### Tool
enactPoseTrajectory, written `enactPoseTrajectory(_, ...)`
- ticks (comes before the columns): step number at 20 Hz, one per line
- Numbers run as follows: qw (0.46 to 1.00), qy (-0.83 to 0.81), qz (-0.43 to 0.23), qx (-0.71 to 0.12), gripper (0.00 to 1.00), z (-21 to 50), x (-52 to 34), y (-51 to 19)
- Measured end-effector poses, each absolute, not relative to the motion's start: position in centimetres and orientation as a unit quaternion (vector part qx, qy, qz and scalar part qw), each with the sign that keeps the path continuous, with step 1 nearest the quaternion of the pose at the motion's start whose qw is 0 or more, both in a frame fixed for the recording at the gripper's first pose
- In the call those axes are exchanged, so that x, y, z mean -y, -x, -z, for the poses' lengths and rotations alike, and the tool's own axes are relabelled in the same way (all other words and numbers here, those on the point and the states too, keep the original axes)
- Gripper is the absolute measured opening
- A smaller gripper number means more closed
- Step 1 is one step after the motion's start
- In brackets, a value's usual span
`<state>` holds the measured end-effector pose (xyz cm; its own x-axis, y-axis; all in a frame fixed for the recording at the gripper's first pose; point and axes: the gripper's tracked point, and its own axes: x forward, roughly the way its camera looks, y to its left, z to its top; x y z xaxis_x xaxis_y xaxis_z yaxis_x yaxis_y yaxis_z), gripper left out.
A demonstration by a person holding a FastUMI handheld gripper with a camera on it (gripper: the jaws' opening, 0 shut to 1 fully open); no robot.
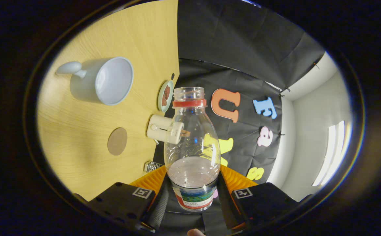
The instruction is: Take the bottle from table, then pour the juice into the cup, finally place the bottle on the coaster
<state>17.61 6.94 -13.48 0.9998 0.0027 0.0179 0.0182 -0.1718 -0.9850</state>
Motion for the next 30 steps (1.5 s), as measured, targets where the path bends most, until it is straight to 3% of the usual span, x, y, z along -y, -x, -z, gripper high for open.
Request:
enactPoseTrajectory(11, 0.876, 0.482, -0.029, -0.024, 0.76, 10.0, -7.6, -16.5)
enactPoseTrajectory(20, 0.968, 0.244, -0.053, -0.003, 0.75, 4.0, -7.6, -20.1)
enactPoseTrajectory(30, 0.996, 0.073, -0.054, -0.003, 0.75, 2.4, -6.3, -28.3)
